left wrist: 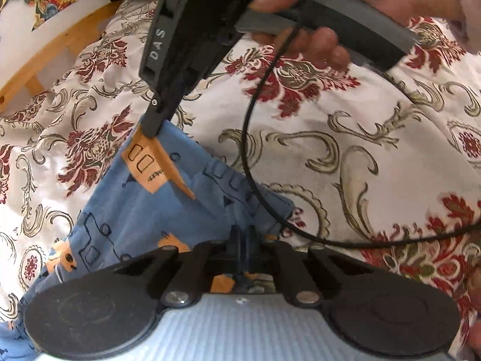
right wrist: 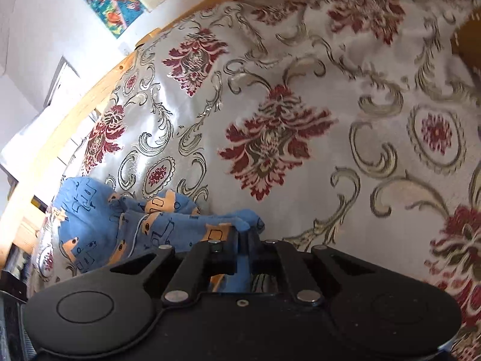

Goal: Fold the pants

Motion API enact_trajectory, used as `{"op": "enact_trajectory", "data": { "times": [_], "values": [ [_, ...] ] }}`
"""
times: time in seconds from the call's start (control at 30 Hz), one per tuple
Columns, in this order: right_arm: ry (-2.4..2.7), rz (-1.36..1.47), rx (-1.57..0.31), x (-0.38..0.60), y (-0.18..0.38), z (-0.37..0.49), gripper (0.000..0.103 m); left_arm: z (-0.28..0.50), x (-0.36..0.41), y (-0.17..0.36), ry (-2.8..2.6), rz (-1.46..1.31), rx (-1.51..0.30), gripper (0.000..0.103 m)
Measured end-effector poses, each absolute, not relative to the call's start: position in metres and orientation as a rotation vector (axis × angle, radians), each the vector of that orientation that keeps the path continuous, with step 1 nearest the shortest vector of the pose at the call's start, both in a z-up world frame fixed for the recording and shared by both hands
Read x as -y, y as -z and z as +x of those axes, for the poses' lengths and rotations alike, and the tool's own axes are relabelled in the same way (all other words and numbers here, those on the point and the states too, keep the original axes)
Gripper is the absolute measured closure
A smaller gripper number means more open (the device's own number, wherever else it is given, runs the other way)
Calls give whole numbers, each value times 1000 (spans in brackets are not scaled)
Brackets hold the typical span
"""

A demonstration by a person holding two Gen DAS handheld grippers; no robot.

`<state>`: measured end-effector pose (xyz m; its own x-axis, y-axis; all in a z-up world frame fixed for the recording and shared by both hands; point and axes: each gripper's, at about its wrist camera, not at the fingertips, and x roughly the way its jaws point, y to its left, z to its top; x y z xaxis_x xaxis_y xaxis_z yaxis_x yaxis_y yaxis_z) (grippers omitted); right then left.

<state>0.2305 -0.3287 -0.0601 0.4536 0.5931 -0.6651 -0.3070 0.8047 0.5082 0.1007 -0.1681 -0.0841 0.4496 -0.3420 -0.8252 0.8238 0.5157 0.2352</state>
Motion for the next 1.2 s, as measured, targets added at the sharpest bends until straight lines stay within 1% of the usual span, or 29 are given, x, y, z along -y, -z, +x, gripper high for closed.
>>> {"op": "enact_trajectory", "data": {
  "times": [0.1,0.13,0.17,0.23,0.3,0.33,0.37,0.4,0.43,0.47,0.5,0.53,0.57,0.63,0.77,0.87,0.9,0.93,0.97,1.03,1.2],
  "values": [
    [-539,368,-973,330,70,237,96,94,165,85,793,705,-799,102],
    [-534,377,-978,331,73,239,92,93,164,84,790,700,-798,101],
    [-536,392,-989,333,76,240,86,92,162,83,789,687,-803,101],
    [-520,383,-979,336,73,240,77,92,156,79,798,647,-823,101],
    [-484,290,-932,333,60,238,73,93,146,76,801,581,-865,101],
    [-473,243,-907,331,53,236,68,94,139,74,794,537,-879,100],
    [-462,199,-881,327,44,233,57,95,132,70,789,484,-892,100],
    [-455,157,-847,324,35,227,49,96,124,65,782,427,-898,98],
    [-463,120,-814,319,28,217,31,96,113,59,767,362,-894,95],
    [-481,90,-790,315,23,208,22,96,103,53,747,306,-886,82],
    [-501,54,-757,308,20,193,20,97,93,47,712,258,-874,71],
    [-506,31,-728,302,20,180,16,97,83,44,678,222,-861,49],
    [-505,16,-717,295,24,170,10,97,73,41,646,192,-843,37],
    [-452,-23,-726,283,40,153,6,100,57,38,567,169,-830,35],
    [-250,-238,-760,263,84,133,5,114,34,56,383,199,-943,37],
    [-168,-209,-689,264,78,115,4,109,22,50,404,191,-927,36],
    [-146,-217,-658,259,71,111,3,107,20,45,402,204,-924,34],
    [-134,-221,-626,254,65,106,1,104,19,38,383,227,-914,26],
    [-129,-216,-590,247,57,100,1,101,16,33,361,248,-894,18],
    [-167,-201,-541,226,46,94,1,91,-1,17,312,271,-835,12],
    [-272,-190,-495,164,45,98,1,82,-57,-17,118,217,-693,7]
  ]
}}
